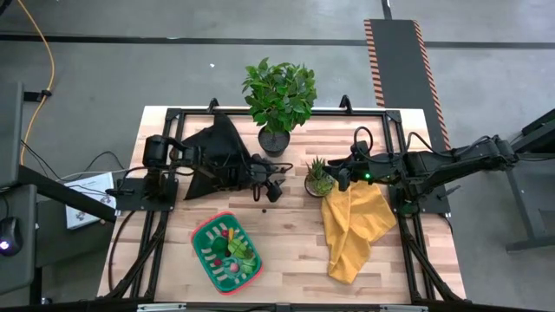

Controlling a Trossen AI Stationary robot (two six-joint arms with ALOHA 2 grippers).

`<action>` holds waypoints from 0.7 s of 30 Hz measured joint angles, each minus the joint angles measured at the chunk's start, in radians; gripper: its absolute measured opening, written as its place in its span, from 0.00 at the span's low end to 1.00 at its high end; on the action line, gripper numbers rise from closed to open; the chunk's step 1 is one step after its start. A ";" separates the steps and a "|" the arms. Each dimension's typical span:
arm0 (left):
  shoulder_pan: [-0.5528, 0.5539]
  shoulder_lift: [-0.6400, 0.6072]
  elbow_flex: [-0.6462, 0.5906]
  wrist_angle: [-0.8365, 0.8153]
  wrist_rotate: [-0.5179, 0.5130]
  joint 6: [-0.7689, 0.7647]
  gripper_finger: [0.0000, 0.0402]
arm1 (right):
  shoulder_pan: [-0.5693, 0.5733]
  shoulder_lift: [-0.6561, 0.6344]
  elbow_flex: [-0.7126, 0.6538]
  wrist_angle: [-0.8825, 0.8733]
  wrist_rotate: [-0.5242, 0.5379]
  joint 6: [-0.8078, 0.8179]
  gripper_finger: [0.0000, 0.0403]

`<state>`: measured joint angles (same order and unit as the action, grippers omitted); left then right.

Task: Pick and placing Produce into tupperware
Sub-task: Put the black cherry into the blue basket

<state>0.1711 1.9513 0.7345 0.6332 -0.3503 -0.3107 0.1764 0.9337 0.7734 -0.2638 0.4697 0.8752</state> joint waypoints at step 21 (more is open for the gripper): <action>0.032 0.019 0.053 -0.007 0.018 0.036 0.65 | 0.000 0.000 0.000 0.000 0.000 -0.009 0.47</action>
<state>0.2035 1.9701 0.7876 0.6260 -0.3319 -0.2743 0.1763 0.9337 0.7734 -0.2642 0.4698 0.8663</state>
